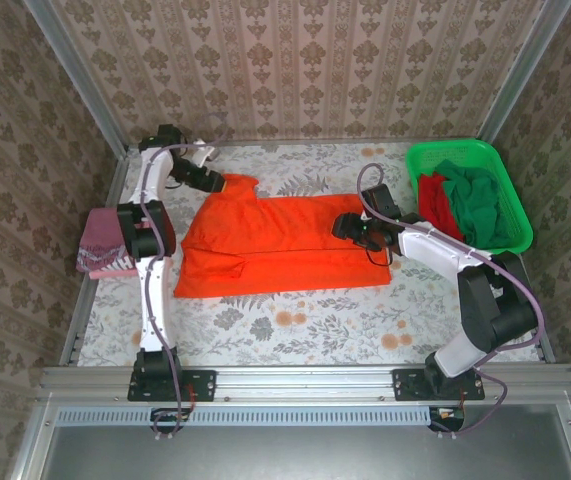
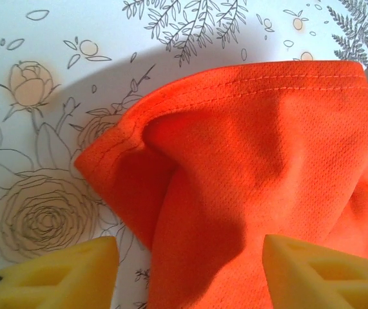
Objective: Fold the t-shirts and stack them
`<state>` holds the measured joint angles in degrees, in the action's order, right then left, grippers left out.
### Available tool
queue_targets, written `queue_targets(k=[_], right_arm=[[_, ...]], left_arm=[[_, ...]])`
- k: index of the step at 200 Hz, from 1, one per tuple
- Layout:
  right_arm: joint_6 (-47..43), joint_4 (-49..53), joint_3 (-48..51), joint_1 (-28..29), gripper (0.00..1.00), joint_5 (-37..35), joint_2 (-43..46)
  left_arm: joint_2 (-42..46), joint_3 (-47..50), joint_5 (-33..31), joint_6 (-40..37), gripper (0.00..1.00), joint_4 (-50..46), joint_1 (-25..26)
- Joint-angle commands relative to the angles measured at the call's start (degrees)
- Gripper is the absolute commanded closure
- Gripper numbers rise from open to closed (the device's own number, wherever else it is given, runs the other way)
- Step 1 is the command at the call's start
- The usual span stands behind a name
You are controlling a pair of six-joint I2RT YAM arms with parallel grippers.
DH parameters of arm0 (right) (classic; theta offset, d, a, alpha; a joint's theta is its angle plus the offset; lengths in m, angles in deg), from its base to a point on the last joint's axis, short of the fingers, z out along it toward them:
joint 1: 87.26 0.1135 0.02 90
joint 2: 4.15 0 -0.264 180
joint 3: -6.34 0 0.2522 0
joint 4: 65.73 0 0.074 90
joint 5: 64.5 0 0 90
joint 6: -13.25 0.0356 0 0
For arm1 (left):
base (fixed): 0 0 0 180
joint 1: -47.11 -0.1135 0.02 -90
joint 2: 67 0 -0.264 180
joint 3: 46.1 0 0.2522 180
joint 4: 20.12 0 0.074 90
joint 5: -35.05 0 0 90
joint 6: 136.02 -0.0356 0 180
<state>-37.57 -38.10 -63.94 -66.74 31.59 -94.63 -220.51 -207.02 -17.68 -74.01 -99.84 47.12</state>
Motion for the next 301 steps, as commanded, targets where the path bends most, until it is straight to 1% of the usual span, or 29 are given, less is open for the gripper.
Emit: queue_targets(k=[1,19,32,36,44,76,86,110,116,150,183,197,229,245,276,301], right_arm=[[0.63,0.81,0.69,0.14,0.32,-0.43,-0.37],[0.81,0.99,1.07,0.22,0.32,-1.07,0.05],[0.81,0.90,1.16,0.14,0.32,-1.04,0.04],[0.85,0.85,1.14,0.15,0.32,-0.99,0.00],[0.90,0.90,1.07,0.22,0.32,-0.82,-0.16],[1.21,0.56,1.30,0.18,0.32,-0.73,0.04],[1.42,0.30,1.53,0.16,0.32,-0.79,0.17],[1.49,0.19,1.25,0.18,0.32,-0.79,0.31],[1.46,0.21,1.04,0.23,0.32,-0.94,0.39],[0.46,1.40,-2.60,-0.87,0.33,-5.03,-1.00],[1.36,7.46,-11.86,-4.78,0.35,-12.44,-7.79],[1.35,9.28,-16.84,-6.65,0.38,-13.54,-12.06],[0.71,13.30,-28.06,-9.11,0.50,-17.41,-21.82],[0.03,14.51,-32.80,-10.18,0.52,-18.10,-26.45],[-0.89,19.43,-42.95,-11.59,0.52,-17.57,-34.70],[-1.29,21.56,-48.26,-12.05,0.53,-17.22,-39.52]], left_arm=[[-1.79,-1.82,0.13,0.80,0.41,-2.78,-0.01],[-2.20,-1.43,-0.10,0.72,0.44,-3.68,0.13],[-2.15,-1.12,-0.17,1.50,0.51,-3.22,0.00],[-2.14,-1.12,-1.84,1.61,0.52,-3.13,0.07],[-2.11,-1.12,-2.41,1.94,0.56,-2.74,-0.08],[-1.46,-1.12,-2.22,3.10,0.71,-1.33,-0.89],[-1.50,-1.12,-2.08,3.16,0.77,-1.16,-1.13],[-1.53,-0.94,-0.89,2.38,0.96,-1.69,-1.14],[-1.44,-0.71,1.29,2.21,1.00,-1.57,-1.04],[1.35,3.37,2.94,2.26,1.00,1.85,-0.63],[6.44,10.18,6.31,1.61,1.00,8.24,-0.26],[7.86,11.75,6.85,0.95,1.00,9.36,-0.15],[8.61,11.97,7.48,0.40,1.00,9.22,-0.28],[8.96,12.15,7.62,0.45,1.00,9.29,-0.43],[9.16,12.59,7.92,0.66,1.00,9.64,-0.50],[9.12,12.76,8.28,0.66,1.00,9.49,-0.52]])
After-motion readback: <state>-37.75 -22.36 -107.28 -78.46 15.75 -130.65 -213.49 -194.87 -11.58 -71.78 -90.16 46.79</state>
